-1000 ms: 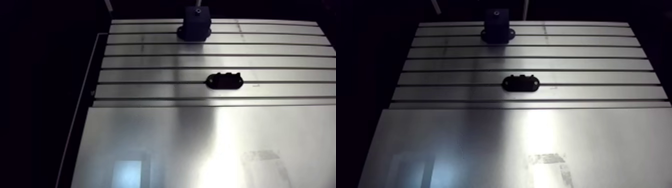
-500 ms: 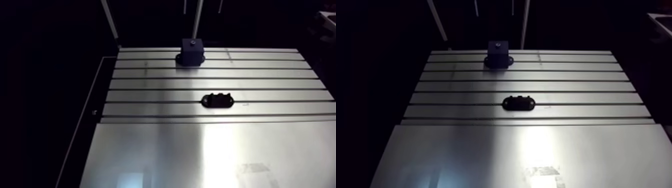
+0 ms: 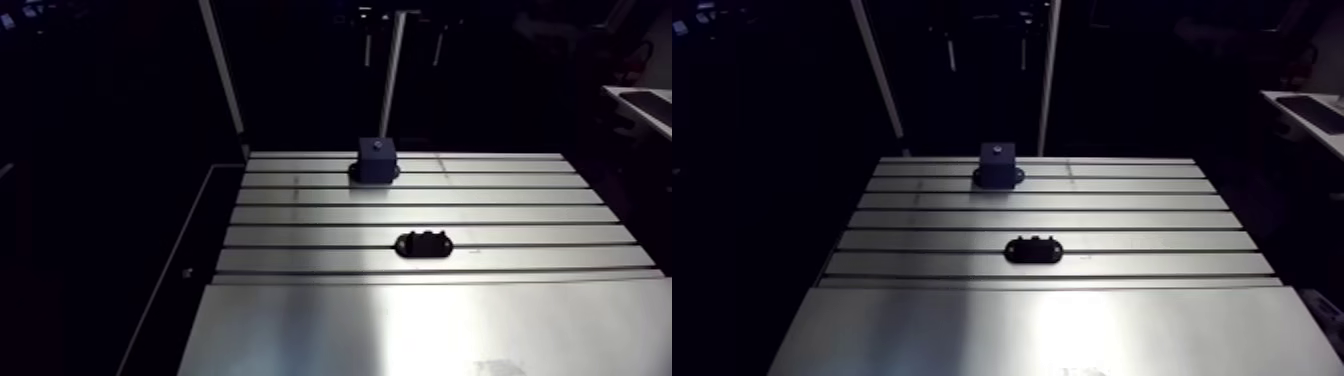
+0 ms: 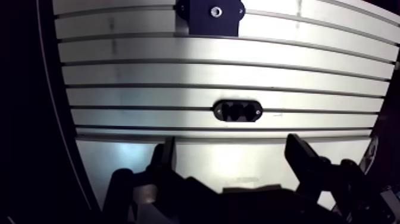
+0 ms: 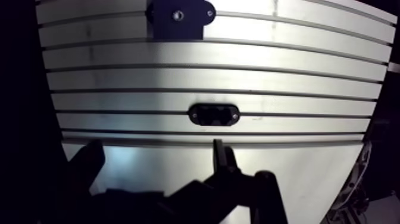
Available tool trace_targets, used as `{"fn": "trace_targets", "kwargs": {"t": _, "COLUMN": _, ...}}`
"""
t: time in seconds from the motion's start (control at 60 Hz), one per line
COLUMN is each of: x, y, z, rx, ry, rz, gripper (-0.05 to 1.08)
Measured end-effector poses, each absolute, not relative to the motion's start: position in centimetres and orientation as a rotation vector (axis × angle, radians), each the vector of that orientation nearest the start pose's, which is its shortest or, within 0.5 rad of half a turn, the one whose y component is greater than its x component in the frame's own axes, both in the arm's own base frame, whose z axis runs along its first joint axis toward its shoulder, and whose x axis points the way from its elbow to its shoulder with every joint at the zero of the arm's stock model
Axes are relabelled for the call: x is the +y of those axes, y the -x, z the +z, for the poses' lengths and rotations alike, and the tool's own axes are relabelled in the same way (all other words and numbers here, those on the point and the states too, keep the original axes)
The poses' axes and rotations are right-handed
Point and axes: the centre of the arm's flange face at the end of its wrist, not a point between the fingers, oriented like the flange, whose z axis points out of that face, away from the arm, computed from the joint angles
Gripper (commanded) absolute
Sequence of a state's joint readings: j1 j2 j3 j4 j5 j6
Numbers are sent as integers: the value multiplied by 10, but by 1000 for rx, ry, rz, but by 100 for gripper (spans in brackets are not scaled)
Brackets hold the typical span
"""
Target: Pick up the M10 bolt and insert it into the hole until fully seated.
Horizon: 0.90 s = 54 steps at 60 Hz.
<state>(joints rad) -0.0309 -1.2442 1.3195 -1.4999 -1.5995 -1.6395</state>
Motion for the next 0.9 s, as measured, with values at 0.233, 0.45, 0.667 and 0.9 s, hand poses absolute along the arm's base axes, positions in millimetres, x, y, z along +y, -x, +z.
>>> {"fn": "trace_targets", "kwargs": {"t": 0.233, "x": -112, "y": 585, "z": 452, "rx": 3026, "ry": 56, "rz": 30, "gripper": 0}}
{"fn": "trace_targets", "kwargs": {"t": 0.45, "x": -113, "y": 555, "z": 470, "rx": 3053, "ry": 52, "rz": 16, "gripper": 0}}
{"fn": "trace_targets", "kwargs": {"t": 0.667, "x": -114, "y": 533, "z": 478, "rx": 3085, "ry": 56, "rz": 2, "gripper": 0}}
{"fn": "trace_targets", "kwargs": {"t": 0.9, "x": -113, "y": 527, "z": 480, "rx": 3106, "ry": 64, "rz": 6, "gripper": 0}}
